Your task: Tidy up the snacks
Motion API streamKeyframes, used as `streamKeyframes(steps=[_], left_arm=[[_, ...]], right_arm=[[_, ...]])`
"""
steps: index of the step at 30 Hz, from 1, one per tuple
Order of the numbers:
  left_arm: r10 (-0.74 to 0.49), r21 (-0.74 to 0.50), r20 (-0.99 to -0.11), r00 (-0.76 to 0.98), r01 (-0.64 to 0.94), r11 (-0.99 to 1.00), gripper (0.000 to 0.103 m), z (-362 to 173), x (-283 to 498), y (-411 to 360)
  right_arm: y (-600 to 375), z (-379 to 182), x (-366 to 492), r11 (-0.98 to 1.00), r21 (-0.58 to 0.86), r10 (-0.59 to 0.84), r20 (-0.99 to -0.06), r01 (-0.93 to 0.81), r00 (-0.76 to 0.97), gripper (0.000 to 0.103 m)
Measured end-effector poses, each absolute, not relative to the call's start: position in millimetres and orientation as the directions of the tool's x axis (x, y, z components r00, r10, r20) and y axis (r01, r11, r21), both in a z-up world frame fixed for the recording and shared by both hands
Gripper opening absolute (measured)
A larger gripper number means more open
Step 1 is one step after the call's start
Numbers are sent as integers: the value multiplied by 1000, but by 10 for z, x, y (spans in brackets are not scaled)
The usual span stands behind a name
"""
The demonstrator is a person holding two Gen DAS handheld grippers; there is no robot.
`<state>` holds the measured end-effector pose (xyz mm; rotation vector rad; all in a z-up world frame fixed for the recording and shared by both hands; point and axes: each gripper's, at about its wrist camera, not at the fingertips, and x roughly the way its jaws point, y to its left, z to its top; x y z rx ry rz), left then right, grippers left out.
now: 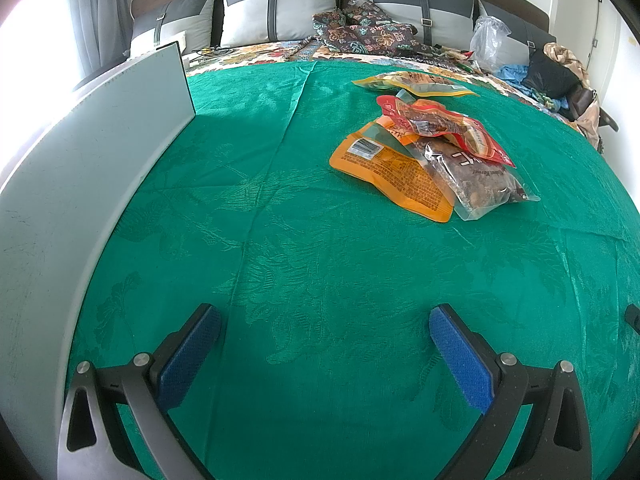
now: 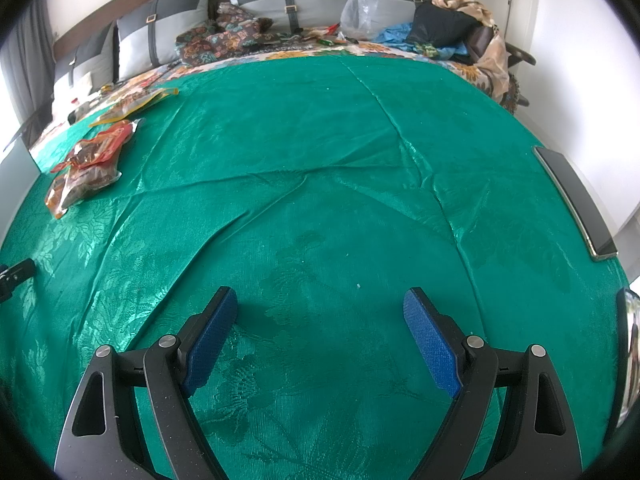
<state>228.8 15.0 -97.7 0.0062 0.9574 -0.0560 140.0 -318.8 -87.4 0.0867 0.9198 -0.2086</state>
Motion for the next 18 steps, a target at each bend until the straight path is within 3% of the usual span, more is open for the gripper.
streamKeyframes(steps=[6, 13, 18], left_arm=[[-46, -19, -818, 573, 53, 998, 103, -977, 2288, 148], [-109, -43, -889, 445, 156, 987, 103, -909, 2180, 226], [-172, -50, -863, 474, 260, 964, 103, -590, 2368, 107]], right_arm=[[-3187, -875, 1400, 976, -14, -142, -797, 216, 588, 88], [-3185, -876, 1401, 976, -15, -142, -797, 215, 588, 88], [-3184, -877, 1405, 976, -14, -141, -796, 215, 588, 88]])
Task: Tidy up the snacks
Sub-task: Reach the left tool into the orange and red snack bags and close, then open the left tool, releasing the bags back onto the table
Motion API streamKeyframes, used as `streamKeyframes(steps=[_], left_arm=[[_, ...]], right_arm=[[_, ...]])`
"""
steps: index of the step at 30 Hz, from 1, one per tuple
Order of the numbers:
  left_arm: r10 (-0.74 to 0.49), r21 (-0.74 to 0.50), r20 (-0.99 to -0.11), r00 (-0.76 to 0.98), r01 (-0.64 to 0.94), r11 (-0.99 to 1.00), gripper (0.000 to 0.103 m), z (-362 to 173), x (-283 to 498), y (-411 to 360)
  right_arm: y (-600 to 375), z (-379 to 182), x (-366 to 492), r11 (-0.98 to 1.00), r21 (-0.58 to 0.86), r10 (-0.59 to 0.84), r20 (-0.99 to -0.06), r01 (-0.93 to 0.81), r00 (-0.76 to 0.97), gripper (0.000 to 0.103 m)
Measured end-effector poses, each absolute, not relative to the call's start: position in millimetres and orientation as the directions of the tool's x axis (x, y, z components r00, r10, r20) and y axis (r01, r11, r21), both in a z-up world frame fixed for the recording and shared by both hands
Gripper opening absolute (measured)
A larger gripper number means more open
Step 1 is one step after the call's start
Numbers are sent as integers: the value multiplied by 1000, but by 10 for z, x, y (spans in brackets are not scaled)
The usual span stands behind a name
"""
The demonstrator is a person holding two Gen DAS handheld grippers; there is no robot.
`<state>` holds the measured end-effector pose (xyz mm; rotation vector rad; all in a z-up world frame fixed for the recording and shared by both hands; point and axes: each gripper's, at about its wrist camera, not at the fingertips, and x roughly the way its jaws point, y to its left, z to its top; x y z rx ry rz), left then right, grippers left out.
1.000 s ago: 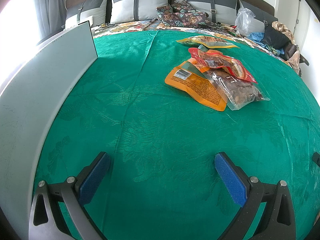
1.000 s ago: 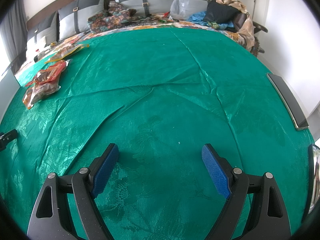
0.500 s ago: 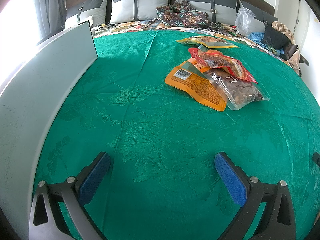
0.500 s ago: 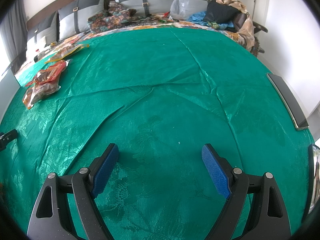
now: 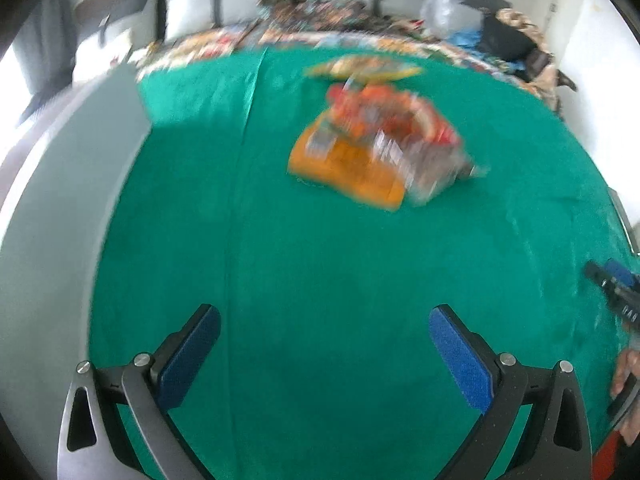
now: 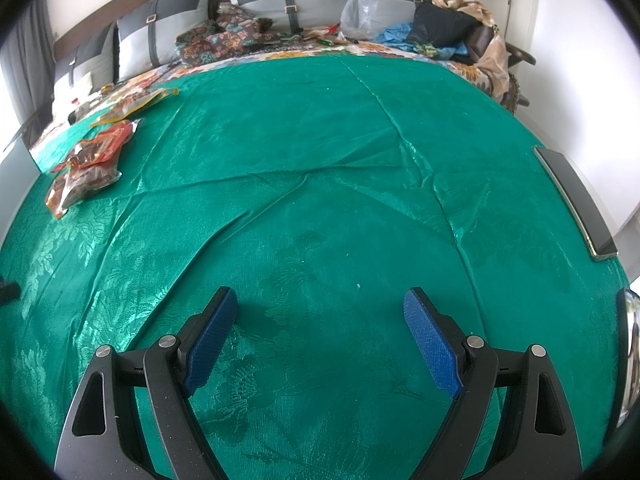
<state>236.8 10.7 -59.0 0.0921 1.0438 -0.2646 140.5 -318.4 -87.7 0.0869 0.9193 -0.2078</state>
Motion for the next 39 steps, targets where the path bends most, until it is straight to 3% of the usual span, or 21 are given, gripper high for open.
streamKeyframes(steps=[8, 15, 16, 17, 22, 25, 29, 39], left_arm=[[-138, 106, -841, 522, 410, 906, 103, -135, 3386, -670], [-79, 75, -865, 496, 285, 956, 100, -508, 4121, -849], [-94, 48, -878, 470, 281, 959, 89, -610, 4151, -857], [-120, 16, -884, 451, 286, 958, 88, -668, 4135, -873], [-382, -172, -862, 333, 516, 839, 87, -678, 3658, -1187], [-516, -307, -819, 250, 570, 762, 84, -526, 3478, -1155], [-516, -317, -795, 319, 507, 802, 84, -323, 3479, -866], [-362, -218, -837, 409, 358, 908, 84, -393, 3468, -145]], right_arm=[[-3185, -878, 1403, 977, -13, -140, -796, 215, 589, 88], [-3164, -886, 1436, 977, -12, -139, -796, 215, 589, 88], [-3164, -886, 1437, 977, -12, -140, -796, 215, 589, 88], [-3164, -886, 1437, 977, -12, -139, -796, 215, 589, 88], [-3164, -888, 1438, 977, -13, -140, -796, 215, 589, 88], [-3165, -888, 1438, 977, -12, -139, -796, 215, 589, 88], [-3164, -887, 1439, 977, -12, -139, -796, 215, 589, 88], [-3161, -890, 1441, 977, -11, -138, -796, 214, 589, 88]])
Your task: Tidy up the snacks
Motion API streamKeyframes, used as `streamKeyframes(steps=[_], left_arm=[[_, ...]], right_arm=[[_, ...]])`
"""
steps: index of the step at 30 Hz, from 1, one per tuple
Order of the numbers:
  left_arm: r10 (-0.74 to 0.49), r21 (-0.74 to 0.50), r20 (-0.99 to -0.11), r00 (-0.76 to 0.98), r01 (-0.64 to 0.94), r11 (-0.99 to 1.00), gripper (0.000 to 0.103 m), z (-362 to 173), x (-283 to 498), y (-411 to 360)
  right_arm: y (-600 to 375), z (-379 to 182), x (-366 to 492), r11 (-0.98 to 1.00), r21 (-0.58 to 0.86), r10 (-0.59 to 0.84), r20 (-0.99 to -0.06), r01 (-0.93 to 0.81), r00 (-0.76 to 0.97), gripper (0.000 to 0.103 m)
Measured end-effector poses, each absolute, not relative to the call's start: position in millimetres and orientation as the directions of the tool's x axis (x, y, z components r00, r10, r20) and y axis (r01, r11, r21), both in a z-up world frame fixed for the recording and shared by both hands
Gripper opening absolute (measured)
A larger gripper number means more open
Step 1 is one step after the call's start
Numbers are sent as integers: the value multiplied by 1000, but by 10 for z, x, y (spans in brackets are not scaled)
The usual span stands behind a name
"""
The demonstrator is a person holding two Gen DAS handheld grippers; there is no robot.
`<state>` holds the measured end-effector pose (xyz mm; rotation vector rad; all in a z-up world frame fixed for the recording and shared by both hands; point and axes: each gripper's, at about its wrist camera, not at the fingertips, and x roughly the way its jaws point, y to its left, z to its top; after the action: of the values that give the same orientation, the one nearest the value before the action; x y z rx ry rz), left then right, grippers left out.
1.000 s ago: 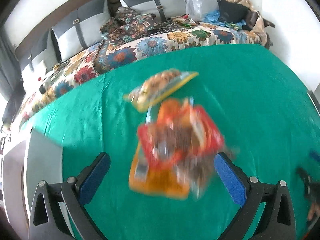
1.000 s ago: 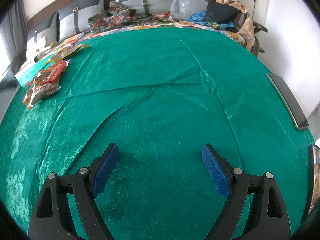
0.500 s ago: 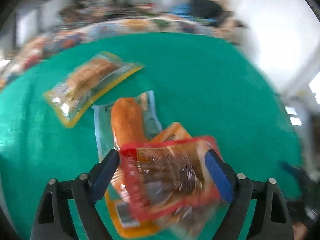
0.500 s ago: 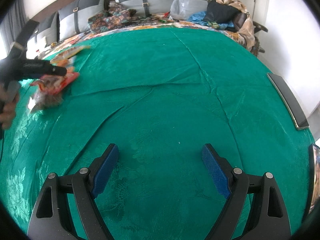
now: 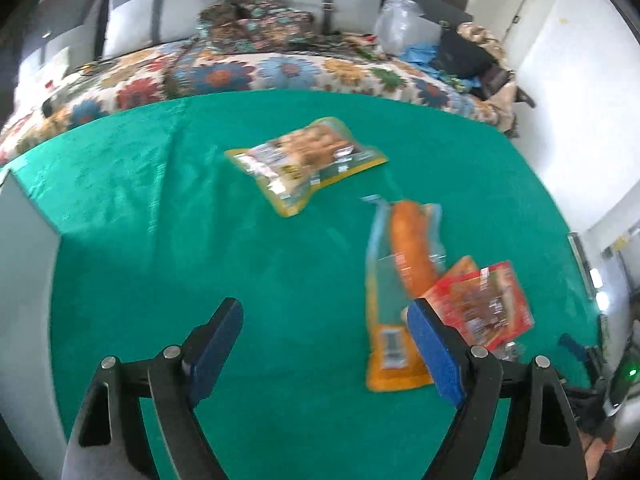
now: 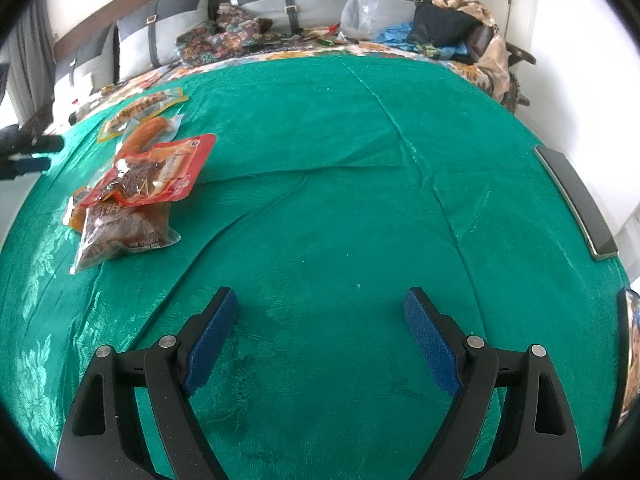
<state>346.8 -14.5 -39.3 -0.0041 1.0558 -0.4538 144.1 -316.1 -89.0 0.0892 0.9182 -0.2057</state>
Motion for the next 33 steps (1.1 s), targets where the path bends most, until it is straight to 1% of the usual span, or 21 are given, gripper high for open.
streamKeyframes(steps=[5, 9, 10, 12, 13, 15, 16, 18, 20, 23, 26, 33], left_arm=[[-325, -187, -846, 423, 335, 923, 84, -419, 3576, -36], [-288, -137, -868, 405, 361, 922, 84, -481, 3769, -223], [-294, -143, -871, 393, 370, 918, 83, -488, 3795, -284], [-352, -187, -862, 364, 417, 890, 83, -462, 3801, -460], [-361, -183, -858, 365, 440, 879, 83, -444, 3783, -554], [-336, -141, -864, 375, 459, 877, 83, -445, 3757, -752], [-324, -133, -868, 376, 452, 882, 83, -461, 3768, -843], [-349, -179, -864, 364, 425, 887, 83, -501, 3808, -1008], [-348, -193, -866, 360, 401, 896, 83, -553, 3843, -1163], [-280, -128, -891, 358, 393, 911, 83, -691, 3854, -1379], [-223, -77, -910, 350, 385, 920, 82, -832, 3826, -1434], [-224, -88, -911, 346, 368, 926, 84, -828, 3847, -1343]], right_arm=[[-3161, -891, 1442, 977, -11, -138, -796, 214, 590, 88], [-3161, -891, 1443, 977, -11, -138, -796, 214, 589, 88], [-3161, -891, 1443, 977, -11, -138, -796, 214, 590, 88], [-3160, -892, 1443, 977, -11, -138, -796, 214, 590, 88], [-3161, -891, 1444, 977, -11, -138, -796, 214, 590, 88], [-3161, -892, 1444, 977, -11, -138, -796, 214, 590, 88], [-3161, -891, 1444, 977, -10, -138, -796, 214, 590, 88], [-3160, -892, 1444, 977, -10, -138, -796, 214, 590, 88], [-3160, -893, 1445, 977, -10, -138, -796, 214, 590, 88], [-3160, -892, 1446, 977, -10, -137, -796, 214, 590, 88], [-3160, -893, 1446, 977, -10, -137, -796, 214, 590, 88], [-3140, -890, 1470, 977, -5, -134, -795, 213, 591, 88]])
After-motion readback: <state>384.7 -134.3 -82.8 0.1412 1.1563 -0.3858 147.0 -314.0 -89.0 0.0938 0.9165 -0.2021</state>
